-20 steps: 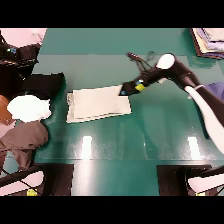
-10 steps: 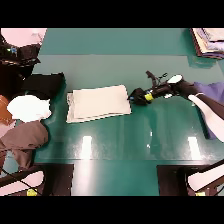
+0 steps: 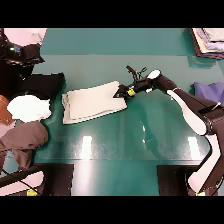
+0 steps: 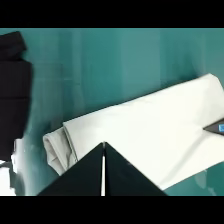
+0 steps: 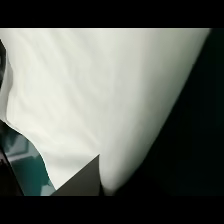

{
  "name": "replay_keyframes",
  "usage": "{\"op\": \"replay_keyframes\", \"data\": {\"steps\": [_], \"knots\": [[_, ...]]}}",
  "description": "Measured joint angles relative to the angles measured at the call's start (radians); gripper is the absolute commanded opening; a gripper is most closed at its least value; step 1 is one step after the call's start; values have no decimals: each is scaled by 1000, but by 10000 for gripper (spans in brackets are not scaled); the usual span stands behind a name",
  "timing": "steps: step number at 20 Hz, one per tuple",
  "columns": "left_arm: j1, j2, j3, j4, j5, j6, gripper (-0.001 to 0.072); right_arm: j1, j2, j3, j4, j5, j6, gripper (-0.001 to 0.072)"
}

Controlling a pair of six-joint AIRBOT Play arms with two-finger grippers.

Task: Fold the shirts.

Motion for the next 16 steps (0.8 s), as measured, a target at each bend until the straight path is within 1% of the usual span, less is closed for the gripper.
{"op": "replay_keyframes", "data": {"steps": [3, 6, 11, 16], "knots": [[-85, 0, 0, -3, 0, 1, 25, -84, 56, 13, -49, 10, 17, 16], [-180, 0, 0, -3, 14, 14, 25, -241, 177, -47, -89, -4, 26, 16], [-296, 0, 0, -3, 74, 23, 25, -613, 420, -193, -117, -91, 30, 16], [-373, 0, 0, -5, 138, 20, 25, -938, 544, -247, -125, -119, 32, 16]]}}
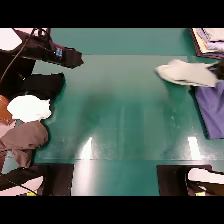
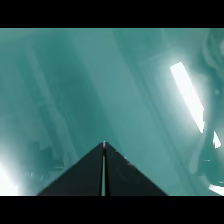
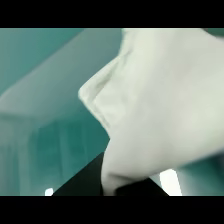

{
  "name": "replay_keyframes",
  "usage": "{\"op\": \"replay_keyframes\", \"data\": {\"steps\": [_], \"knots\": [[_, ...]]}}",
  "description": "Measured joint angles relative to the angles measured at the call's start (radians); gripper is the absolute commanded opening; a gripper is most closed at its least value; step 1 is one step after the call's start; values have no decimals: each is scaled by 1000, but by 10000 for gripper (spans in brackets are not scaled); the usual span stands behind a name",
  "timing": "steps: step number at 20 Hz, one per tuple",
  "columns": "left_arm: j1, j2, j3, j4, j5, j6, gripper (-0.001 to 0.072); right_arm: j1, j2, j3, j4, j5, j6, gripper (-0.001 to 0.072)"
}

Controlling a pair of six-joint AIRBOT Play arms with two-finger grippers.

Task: Fold the shirts.

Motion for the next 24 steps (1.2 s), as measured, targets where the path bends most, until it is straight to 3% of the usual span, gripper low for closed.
{"op": "replay_keyframes", "data": {"steps": [4, 11, 17, 24], "knots": [[-47, 0, 0, -2, 26, -3, 25, -138, 26, -5, 5, -11, 0, 16], [-69, 0, 0, -2, 34, -4, 25, -196, 52, 165, -11, 0, 6, 15], [-70, 0, 0, 0, 26, -4, 26, -202, 124, 235, -189, 106, 90, 15], [-70, 0, 0, 4, -7, 7, 25, -203, 146, 244, -485, 366, 238, 17]]}}
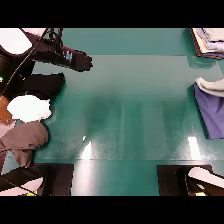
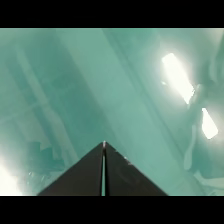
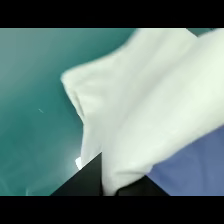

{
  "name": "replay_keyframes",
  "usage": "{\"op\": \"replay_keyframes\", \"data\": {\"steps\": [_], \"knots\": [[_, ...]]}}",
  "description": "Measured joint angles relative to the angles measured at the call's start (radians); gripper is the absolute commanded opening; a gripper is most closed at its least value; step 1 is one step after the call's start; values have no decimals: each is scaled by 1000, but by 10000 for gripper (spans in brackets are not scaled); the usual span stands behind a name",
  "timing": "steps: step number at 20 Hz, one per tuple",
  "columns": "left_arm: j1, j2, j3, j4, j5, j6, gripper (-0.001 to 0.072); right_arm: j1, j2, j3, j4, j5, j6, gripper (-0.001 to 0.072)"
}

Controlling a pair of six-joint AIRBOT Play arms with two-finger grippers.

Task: Fold the shirts.

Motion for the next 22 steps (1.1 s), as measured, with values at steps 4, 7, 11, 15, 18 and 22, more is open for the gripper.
{"op": "replay_keyframes", "data": {"steps": [4, 7, 11, 15, 18, 22], "knots": [[0, 0, 0, 1, -20, 17, 25, 0, 2, 0, -140, 113, 62, 465], [0, 0, 0, 1, -31, 23, 26, 0, 3, 0, -199, 161, 89, 640], [0, 0, 0, 1, -37, 25, 26, 23, 18, 1, -144, 178, 102, 623], [0, 0, 0, 1, -23, 26, 26, 186, 58, 1, 14, 118, 83, 623], [0, 0, 0, 1, -16, 26, 26, 391, 80, 1, 62, 47, 76, 534], [0, 0, 0, -1, -10, 26, 26, 666, 90, 1, 83, -35, 37, 16]]}}
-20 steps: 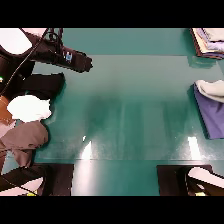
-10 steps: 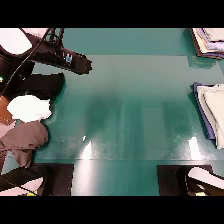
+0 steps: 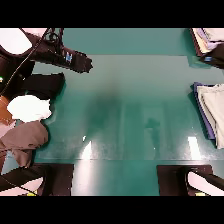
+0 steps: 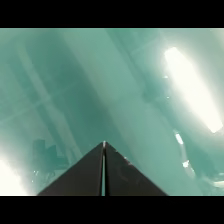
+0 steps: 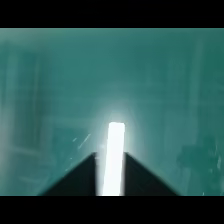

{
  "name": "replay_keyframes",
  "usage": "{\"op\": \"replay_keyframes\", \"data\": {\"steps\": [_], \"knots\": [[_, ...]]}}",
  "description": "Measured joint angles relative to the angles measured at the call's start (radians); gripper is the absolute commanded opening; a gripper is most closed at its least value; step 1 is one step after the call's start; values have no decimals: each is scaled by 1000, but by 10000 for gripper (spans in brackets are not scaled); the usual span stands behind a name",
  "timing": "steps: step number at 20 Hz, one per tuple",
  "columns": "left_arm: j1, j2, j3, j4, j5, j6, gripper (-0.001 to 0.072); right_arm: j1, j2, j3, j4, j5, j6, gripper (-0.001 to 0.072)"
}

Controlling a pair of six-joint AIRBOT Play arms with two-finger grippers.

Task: Fold the shirts.

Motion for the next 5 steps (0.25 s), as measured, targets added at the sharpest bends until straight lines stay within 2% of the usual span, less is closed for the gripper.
{"op": "replay_keyframes", "data": {"steps": [5], "knots": [[0, 0, 0, -2, 3, 0, 26, 197, 3, 0, 8, -47, -39, 16]]}}
